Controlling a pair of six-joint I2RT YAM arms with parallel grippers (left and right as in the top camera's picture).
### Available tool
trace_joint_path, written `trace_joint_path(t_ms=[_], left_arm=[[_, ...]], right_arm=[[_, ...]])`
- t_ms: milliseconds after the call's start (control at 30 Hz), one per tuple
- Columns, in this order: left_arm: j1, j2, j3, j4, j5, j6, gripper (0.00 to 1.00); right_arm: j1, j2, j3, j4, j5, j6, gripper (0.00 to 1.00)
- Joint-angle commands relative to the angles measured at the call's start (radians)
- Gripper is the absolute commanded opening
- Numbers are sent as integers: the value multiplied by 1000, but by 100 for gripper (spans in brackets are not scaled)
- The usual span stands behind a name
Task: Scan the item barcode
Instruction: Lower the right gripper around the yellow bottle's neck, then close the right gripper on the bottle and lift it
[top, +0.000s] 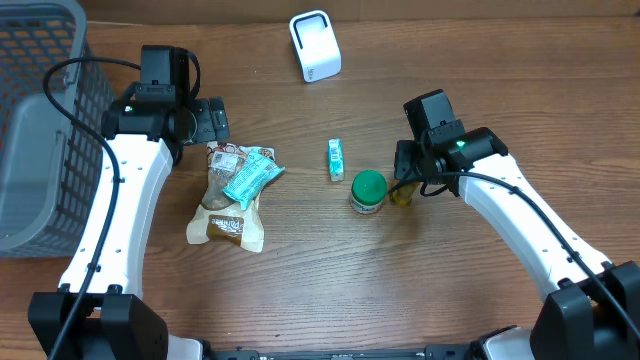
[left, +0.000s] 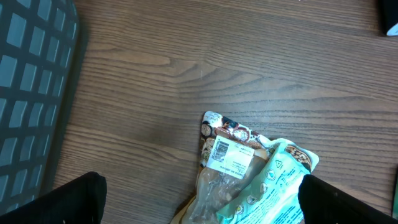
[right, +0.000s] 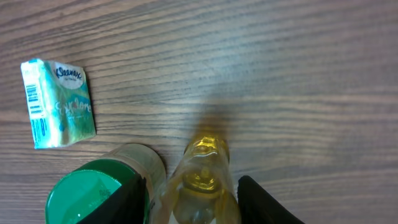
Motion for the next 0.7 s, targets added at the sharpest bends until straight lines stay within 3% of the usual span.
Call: trace_joint_path(t_ms=[0, 67, 167, 233, 667], left_arm=[[5, -8, 7, 2, -16, 12, 100], [5, -8, 7, 2, -16, 12, 100], [5, -8, 7, 2, -16, 12, 99], [5, -8, 7, 2, -16, 12, 99], [5, -8, 7, 2, -16, 12, 100]], right_arm=[[4, 2, -6, 26, 10, -131, 45], [4, 2, -6, 37, 10, -154, 45], [4, 2, -6, 38, 8, -153, 61], [4, 2, -6, 34, 6, -149, 64], [5, 38, -6, -10, 6, -92, 64]])
